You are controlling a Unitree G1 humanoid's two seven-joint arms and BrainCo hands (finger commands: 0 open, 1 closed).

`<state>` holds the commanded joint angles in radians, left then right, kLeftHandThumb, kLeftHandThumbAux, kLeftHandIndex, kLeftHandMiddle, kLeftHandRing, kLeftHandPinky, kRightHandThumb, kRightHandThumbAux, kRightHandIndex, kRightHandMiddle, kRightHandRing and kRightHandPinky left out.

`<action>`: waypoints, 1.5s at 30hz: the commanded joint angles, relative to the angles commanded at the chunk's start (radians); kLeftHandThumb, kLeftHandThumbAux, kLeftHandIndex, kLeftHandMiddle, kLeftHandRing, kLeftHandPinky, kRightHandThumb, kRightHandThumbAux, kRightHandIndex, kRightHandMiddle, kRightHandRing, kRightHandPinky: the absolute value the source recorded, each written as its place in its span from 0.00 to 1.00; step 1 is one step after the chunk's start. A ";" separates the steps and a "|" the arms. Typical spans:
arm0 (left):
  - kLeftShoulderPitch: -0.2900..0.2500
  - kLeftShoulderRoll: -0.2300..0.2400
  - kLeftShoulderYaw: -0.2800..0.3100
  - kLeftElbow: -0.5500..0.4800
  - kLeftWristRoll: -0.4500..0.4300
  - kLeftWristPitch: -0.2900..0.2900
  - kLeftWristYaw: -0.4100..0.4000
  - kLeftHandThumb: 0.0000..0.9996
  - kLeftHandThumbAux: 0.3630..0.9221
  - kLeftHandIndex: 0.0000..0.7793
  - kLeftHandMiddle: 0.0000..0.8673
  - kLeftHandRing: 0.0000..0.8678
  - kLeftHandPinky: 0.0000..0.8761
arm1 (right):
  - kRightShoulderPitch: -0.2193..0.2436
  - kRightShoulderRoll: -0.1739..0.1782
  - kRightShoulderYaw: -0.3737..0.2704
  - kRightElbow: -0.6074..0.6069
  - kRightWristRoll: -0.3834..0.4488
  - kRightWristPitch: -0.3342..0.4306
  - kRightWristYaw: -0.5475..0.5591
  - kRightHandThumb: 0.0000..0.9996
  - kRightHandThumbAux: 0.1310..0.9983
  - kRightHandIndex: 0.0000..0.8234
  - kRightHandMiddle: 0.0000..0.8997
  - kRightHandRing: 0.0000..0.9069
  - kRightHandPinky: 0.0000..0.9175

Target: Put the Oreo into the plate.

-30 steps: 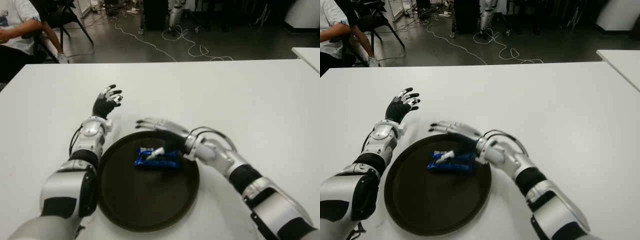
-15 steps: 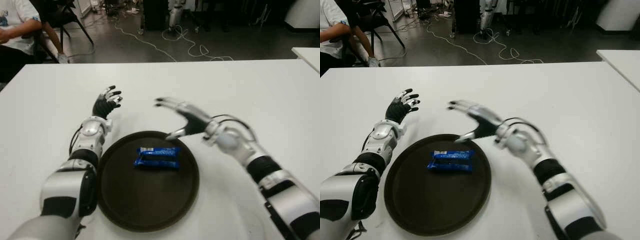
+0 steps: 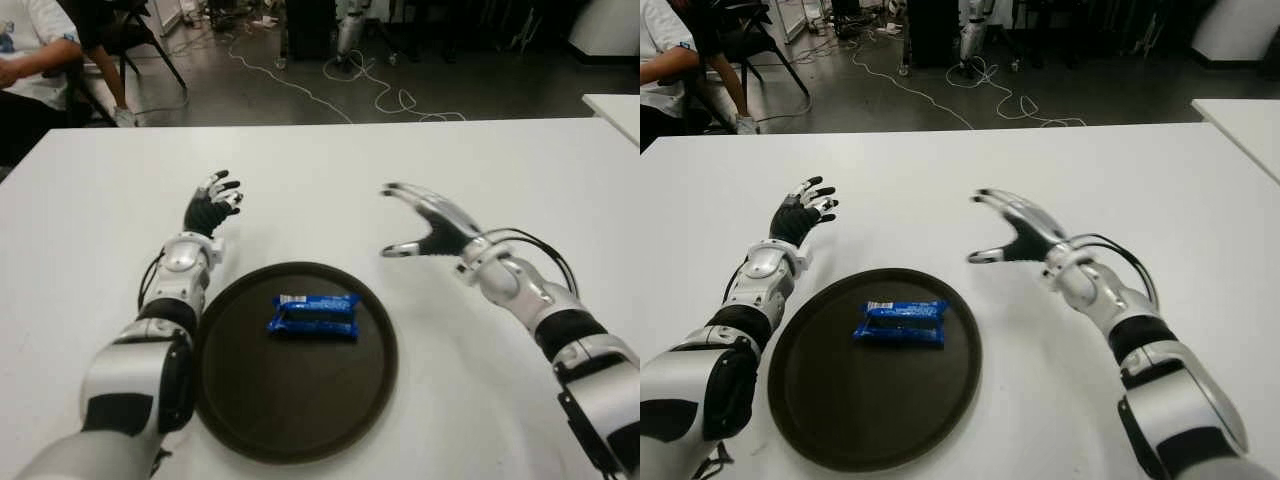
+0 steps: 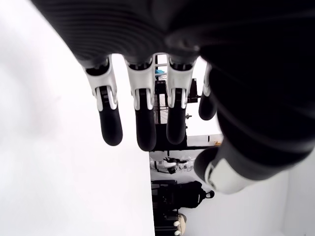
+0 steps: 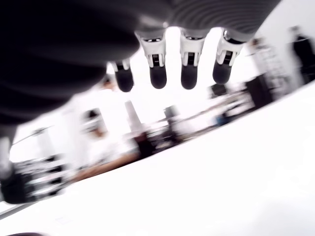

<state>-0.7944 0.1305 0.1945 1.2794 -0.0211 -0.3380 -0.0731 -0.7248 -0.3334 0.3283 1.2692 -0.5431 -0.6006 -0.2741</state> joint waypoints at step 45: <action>0.010 0.018 -0.041 0.009 0.041 -0.018 -0.037 0.03 0.47 0.17 0.26 0.27 0.31 | -0.053 0.053 -0.555 0.068 0.574 0.366 0.358 0.00 0.56 0.33 0.39 0.38 0.34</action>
<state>-0.7844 0.1481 0.1531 1.2884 0.0200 -0.3565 -0.1105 -0.7776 -0.2802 -0.2271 1.3373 0.0308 -0.2348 0.0842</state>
